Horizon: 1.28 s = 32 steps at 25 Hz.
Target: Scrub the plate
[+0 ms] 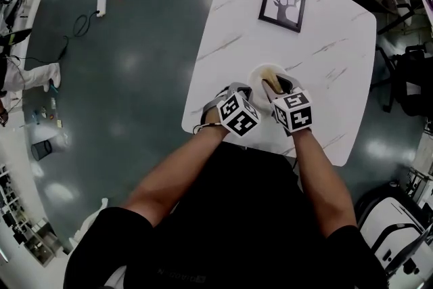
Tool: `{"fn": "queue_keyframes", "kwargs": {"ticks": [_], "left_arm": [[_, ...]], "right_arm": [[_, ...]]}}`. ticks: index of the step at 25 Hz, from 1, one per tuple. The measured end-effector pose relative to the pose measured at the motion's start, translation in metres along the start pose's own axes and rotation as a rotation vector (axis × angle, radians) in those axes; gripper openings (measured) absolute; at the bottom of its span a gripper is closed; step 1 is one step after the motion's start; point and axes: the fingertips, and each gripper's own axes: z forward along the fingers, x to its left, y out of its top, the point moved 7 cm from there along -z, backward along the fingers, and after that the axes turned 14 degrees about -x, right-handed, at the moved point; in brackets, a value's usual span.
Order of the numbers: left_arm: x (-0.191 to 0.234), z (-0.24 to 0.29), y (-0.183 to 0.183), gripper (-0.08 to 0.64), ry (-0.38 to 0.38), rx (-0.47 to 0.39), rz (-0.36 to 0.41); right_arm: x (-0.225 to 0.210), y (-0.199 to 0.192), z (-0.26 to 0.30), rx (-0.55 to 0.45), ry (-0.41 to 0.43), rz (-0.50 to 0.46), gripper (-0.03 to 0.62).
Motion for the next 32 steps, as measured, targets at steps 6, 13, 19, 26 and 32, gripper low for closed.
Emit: {"fn": "queue_keyframes", "kwargs": {"ticks": [6, 13, 19, 26, 32], "left_arm": [[-0.001, 0.009, -0.011, 0.008, 0.014, 0.072, 0.095], [0.0, 0.008, -0.007, 0.008, 0.013, 0.053, 0.098], [-0.004, 0.004, -0.004, 0.008, 0.001, 0.041, 0.096], [-0.018, -0.001, 0.009, 0.008, -0.012, 0.011, 0.183], [-0.027, 0.017, 0.026, 0.008, 0.0, 0.012, 0.351]], "right_arm": [[0.001, -0.004, 0.009, 0.032, 0.009, -0.01, 0.13], [0.008, -0.002, 0.02, 0.052, 0.031, -0.05, 0.13], [0.018, -0.001, 0.029, 0.1, 0.044, -0.142, 0.13], [0.007, 0.001, 0.025, 0.072, 0.021, -0.106, 0.13], [-0.016, 0.009, 0.008, 0.008, -0.015, -0.014, 0.13]]}}
